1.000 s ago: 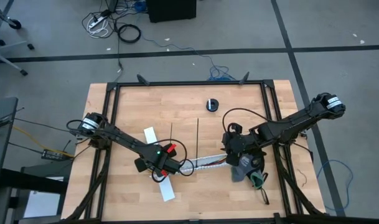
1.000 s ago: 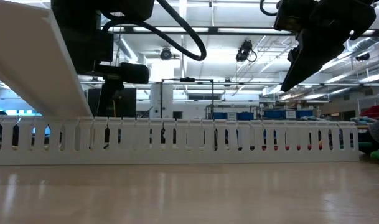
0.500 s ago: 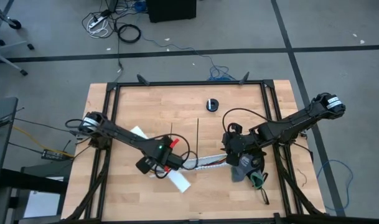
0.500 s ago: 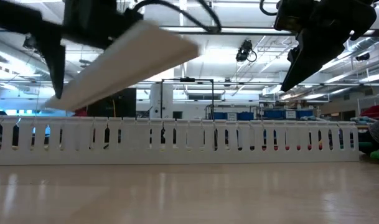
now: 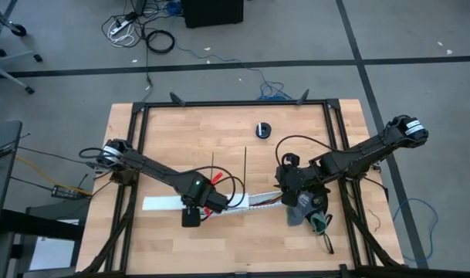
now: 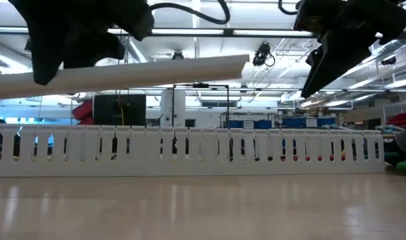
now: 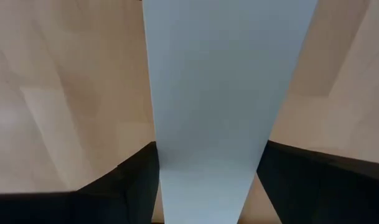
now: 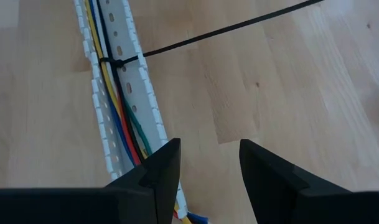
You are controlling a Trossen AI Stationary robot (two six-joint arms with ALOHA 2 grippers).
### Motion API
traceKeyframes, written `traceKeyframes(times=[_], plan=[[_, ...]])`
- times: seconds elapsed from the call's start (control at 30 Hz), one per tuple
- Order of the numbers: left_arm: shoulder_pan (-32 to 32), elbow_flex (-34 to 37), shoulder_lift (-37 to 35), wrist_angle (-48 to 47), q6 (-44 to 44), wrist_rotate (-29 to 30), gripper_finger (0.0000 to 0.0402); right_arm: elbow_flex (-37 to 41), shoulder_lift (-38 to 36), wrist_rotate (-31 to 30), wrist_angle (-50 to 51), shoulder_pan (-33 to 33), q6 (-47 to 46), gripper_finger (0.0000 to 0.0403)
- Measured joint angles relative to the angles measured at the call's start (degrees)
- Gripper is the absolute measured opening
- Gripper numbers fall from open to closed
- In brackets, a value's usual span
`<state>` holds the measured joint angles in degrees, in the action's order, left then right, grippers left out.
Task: Ziptie cables
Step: Close the white cable duct
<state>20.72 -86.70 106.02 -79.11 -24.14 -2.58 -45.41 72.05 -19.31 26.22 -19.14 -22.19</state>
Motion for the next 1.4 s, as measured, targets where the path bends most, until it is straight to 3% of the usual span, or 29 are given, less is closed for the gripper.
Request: traceKeyframes(times=[0.27,0.47,0.73,1.4], plan=[[2.5,0.0,0.0,5.8,-9.2,-0.9,0.0228,0.0,0.0,0.3,-0.1,0.0,0.0,0.0158],[3.9,1.5,0.0,9.7,-10.4,2.1,0.0228,0.0,0.0,1.8,-1.9,0.0,1.5,0.0158],[3.9,7.1,0.1,12.4,-10.7,1.7,0.0228,0.0,0.0,5.5,-4.3,0.2,4.6,0.0158],[2.9,7.2,0.3,15.6,-10.5,3.5,0.0229,0.0,0.0,8.1,-5.9,1.3,7.7,0.0158]])
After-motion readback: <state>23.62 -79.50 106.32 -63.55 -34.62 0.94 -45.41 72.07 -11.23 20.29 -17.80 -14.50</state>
